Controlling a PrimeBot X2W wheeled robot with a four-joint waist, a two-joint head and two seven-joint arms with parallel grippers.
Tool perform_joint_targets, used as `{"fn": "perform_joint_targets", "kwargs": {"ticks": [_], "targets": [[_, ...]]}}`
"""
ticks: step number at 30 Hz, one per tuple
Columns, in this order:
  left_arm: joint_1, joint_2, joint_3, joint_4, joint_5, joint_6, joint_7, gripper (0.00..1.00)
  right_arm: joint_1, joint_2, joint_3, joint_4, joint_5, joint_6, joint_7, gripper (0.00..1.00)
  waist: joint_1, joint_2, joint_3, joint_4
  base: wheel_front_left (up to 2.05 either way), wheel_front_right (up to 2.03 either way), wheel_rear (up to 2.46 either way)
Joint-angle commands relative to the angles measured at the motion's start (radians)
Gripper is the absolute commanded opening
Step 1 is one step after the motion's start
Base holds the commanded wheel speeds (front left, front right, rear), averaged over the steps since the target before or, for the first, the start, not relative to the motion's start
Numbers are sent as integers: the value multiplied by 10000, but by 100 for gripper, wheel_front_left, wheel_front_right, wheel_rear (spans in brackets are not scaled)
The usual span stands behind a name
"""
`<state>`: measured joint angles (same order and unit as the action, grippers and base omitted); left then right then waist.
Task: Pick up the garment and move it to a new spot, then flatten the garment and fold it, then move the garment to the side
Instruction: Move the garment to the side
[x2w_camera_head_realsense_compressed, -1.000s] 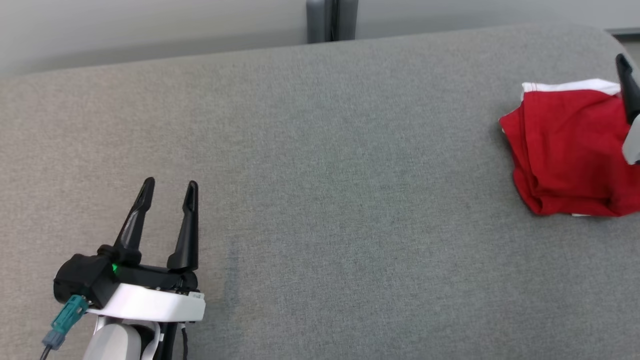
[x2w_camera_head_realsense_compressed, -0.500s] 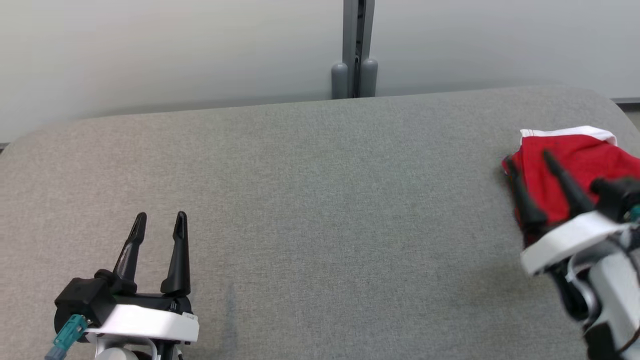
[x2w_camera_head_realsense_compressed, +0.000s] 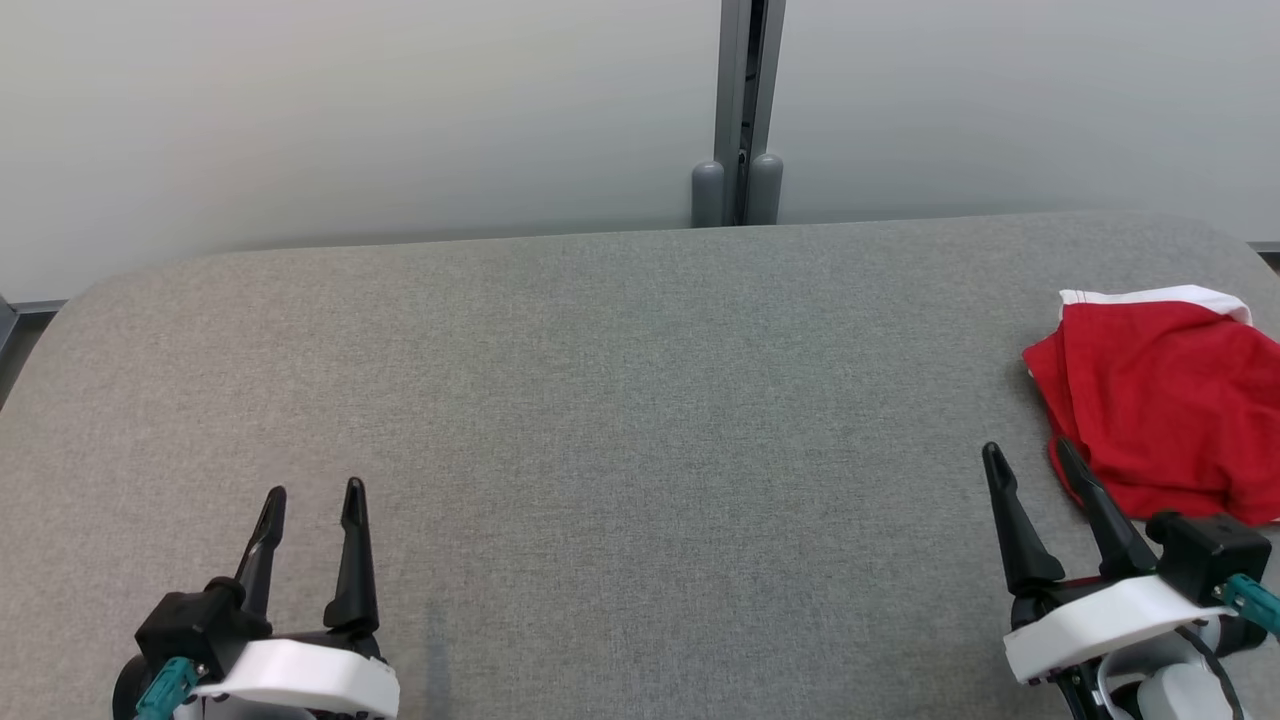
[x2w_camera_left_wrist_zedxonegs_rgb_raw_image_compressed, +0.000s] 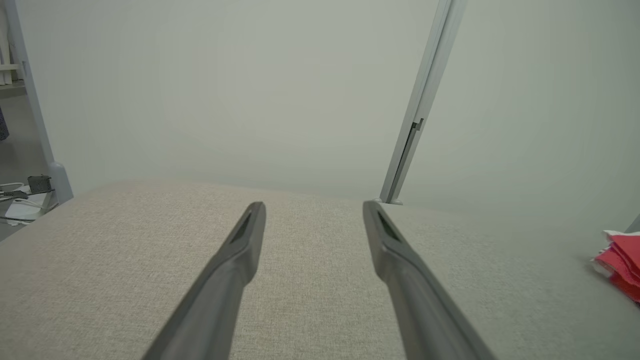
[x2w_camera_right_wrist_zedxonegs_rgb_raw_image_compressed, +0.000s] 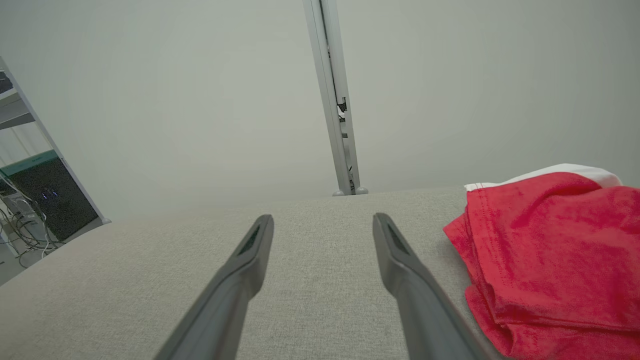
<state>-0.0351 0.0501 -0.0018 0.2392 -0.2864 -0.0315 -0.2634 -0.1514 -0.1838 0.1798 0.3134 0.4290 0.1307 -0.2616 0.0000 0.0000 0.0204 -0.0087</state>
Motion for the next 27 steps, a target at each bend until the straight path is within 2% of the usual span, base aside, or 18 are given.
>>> {"fn": "perform_joint_targets", "kwargs": {"ticks": [1, 6, 11, 27], "targets": [[98, 27, 74, 57, 38, 138, -8, 100, 186, 102, -228, -53, -211, 1, -39, 100, 0, 0, 6, 23, 0, 0, 0], [200, 26, 112, -59, 86, 195, -8, 100, 412, 422, -680, -170, -699, 1, -40, 100, 0, 0, 40, 20, 0, 0, 0], [291, 23, 126, -87, 163, 70, -8, 100, 429, 623, -912, -296, -996, 1, -40, 100, 0, 0, 54, -37, 0, 0, 0], [299, 22, 26, -140, 71, 209, -8, 100, 485, 702, -959, -309, -1140, 1, -41, 100, 0, 0, -38, -85, 0, 0, 0]]}}
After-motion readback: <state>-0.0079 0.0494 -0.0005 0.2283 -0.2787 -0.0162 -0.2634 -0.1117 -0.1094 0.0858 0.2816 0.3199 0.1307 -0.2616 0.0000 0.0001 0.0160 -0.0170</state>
